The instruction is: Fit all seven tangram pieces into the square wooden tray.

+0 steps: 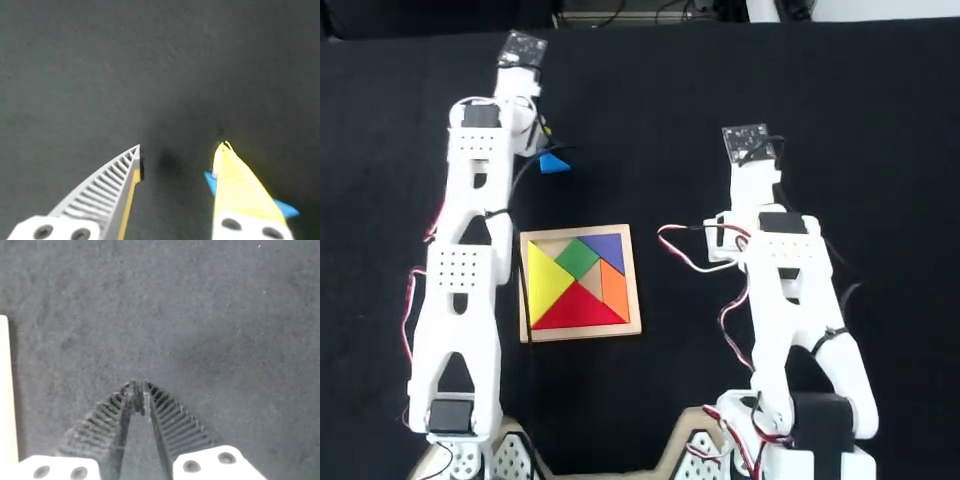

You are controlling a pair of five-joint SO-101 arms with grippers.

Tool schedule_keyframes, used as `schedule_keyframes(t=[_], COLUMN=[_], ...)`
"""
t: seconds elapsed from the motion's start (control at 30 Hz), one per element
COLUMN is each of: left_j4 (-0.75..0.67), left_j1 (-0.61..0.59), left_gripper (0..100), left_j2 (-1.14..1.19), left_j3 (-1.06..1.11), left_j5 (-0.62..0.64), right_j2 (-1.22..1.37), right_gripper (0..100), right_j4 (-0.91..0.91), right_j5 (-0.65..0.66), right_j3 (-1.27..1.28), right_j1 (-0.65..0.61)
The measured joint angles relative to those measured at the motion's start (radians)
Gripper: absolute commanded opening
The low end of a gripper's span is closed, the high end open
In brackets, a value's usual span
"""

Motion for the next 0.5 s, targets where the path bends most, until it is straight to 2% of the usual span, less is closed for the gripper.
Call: schedule_keyframes(t=[0.23,0.5], left_j4=[0.121,0.075], left_j1=[0.055,0.054], left_gripper=[24,23], left_j2=[0.0,0.074], left_j3=[-0.077,-0.081], left_j5=[-0.061,-0.129], right_j2=[0.0,0.0], right_gripper=[1.1,1.1], right_j4=[0.0,0.0], right_j5=[0.0,0.0], right_j3=[0.0,0.0], right_j1=[0.002,0.002])
